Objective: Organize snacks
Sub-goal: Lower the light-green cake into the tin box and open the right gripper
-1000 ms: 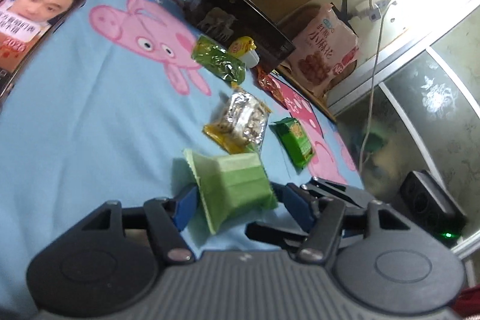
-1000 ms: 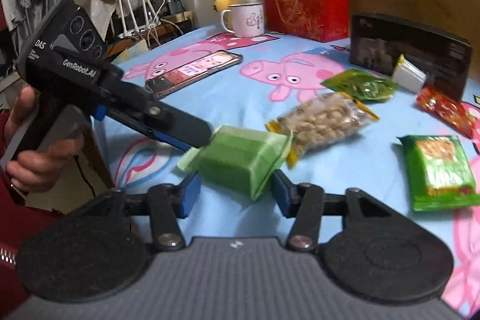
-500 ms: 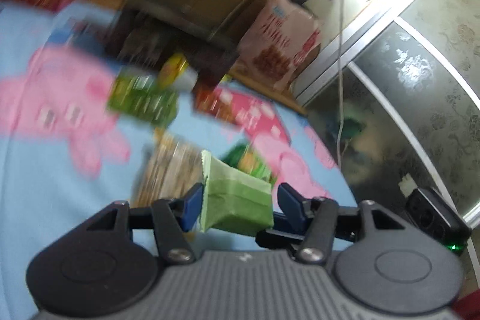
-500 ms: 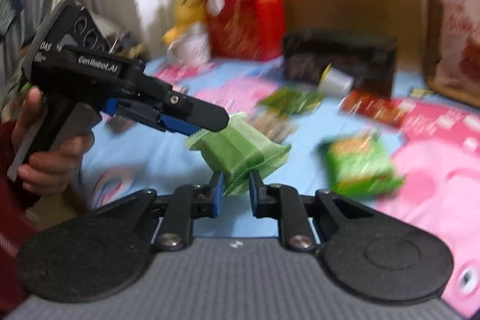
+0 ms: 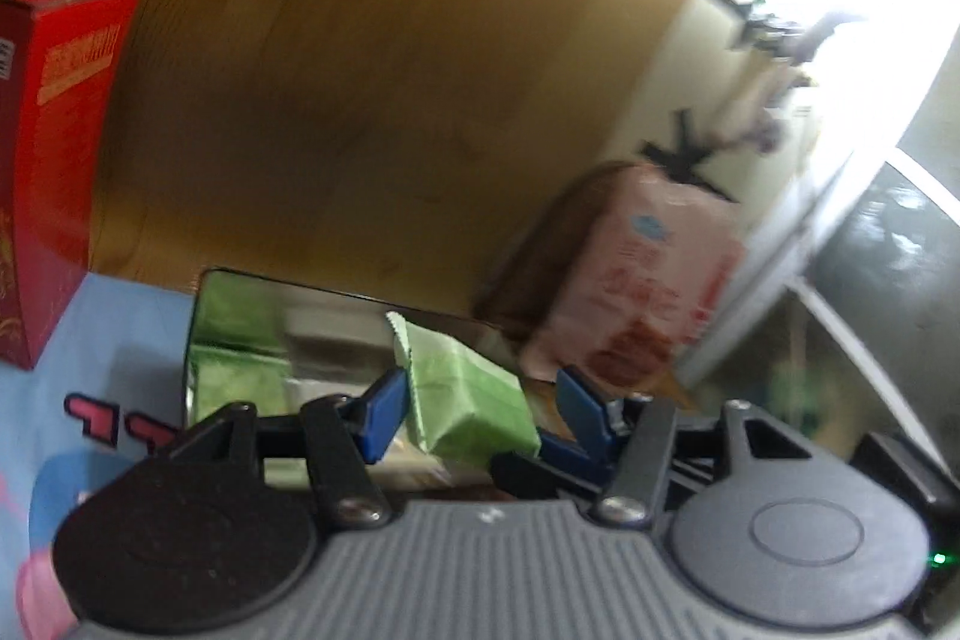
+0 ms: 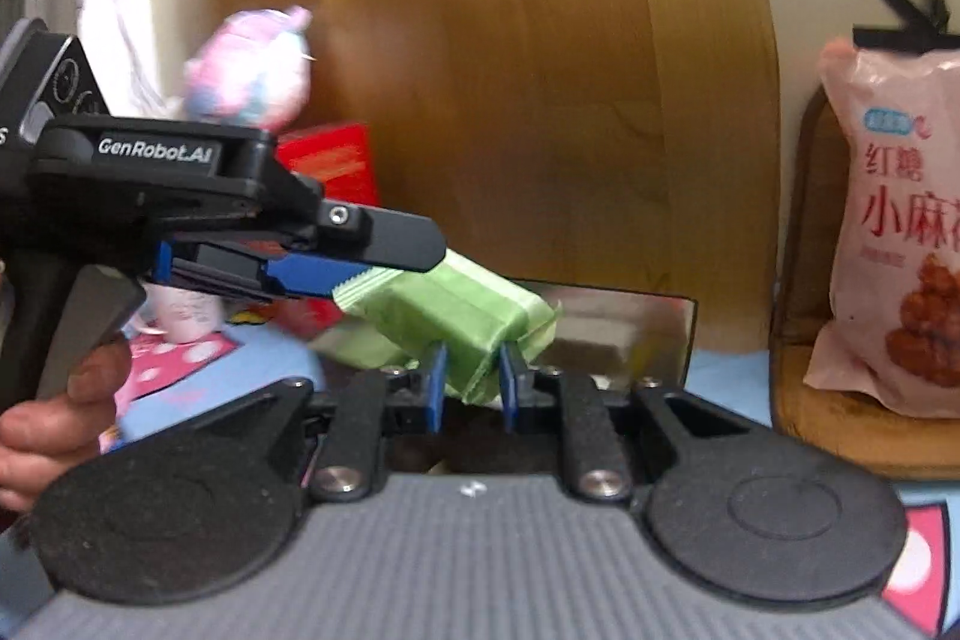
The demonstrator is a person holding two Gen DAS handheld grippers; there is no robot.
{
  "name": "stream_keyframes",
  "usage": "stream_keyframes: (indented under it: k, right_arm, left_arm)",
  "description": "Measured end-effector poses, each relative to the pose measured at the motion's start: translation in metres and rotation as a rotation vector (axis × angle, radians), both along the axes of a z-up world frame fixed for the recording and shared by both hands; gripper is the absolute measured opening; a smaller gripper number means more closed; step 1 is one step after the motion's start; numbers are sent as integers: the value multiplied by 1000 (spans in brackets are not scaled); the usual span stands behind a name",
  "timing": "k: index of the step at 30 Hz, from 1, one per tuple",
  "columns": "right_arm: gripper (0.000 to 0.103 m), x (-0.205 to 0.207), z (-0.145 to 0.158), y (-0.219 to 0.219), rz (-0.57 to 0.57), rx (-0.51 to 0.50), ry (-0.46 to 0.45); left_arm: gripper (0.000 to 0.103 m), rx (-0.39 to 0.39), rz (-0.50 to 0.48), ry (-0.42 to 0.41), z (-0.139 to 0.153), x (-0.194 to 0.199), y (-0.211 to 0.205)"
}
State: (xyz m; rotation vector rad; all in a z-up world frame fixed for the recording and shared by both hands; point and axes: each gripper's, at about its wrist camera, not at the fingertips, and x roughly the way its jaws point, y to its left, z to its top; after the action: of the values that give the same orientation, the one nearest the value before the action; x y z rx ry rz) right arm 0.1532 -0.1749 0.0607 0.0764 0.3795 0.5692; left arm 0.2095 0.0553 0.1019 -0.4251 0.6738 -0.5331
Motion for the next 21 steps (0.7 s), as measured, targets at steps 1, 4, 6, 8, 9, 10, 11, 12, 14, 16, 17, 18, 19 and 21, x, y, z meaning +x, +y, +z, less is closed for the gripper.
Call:
stream_keyframes:
  k: [1, 4, 6, 8, 9, 10, 11, 12, 14, 16, 17, 18, 19, 21]
  right_arm:
    - [26, 10, -3, 2, -8, -2, 13]
    - [31, 20, -8, 0, -46, -7, 22]
    - [31, 17, -8, -9, -65, 15, 33]
    - [31, 8, -7, -23, -69, 59, 43]
    - [31, 1, -6, -31, -69, 80, 47]
    - [31, -8, -7, -40, -72, 98, 53]
    - [32, -16, -11, -47, -78, 112, 65]
    - [34, -23, -15, -55, -81, 130, 92]
    - [34, -32, -25, -65, -36, 169, 159]
    - [34, -43, -33, -65, -10, 178, 224]
    - [34, -50, -36, -64, 9, 185, 245]
    - [34, -59, -39, -63, 41, 199, 252]
    - [35, -69, -42, -60, 77, 207, 253]
    - [35, -85, -47, -50, 125, 191, 265]
  left_arm:
    - [55, 15, 9, 16, -6, 9, -3]
    - [57, 49, 41, 44, -19, 20, -6]
    - [58, 31, 52, 47, -23, 16, 4]
    - [59, -8, 50, 46, -23, 3, 14]
    - [59, -18, 43, 42, -22, -5, 18]
    - [59, -23, 36, 36, -21, -14, 22]
    - [60, -19, 26, 30, -22, -25, 26]
    - [63, -10, 17, 18, -23, -40, 29]
    - [63, 3, -5, 45, -29, -60, 30]
    - [63, -11, -20, 72, -38, -82, 35]
    - [63, -18, -27, 83, -43, -96, 37]
    - [63, -22, -38, 94, -48, -109, 39]
    - [63, -23, -53, 108, -53, -123, 40]
    - [63, -22, -77, 126, -63, -147, 40]
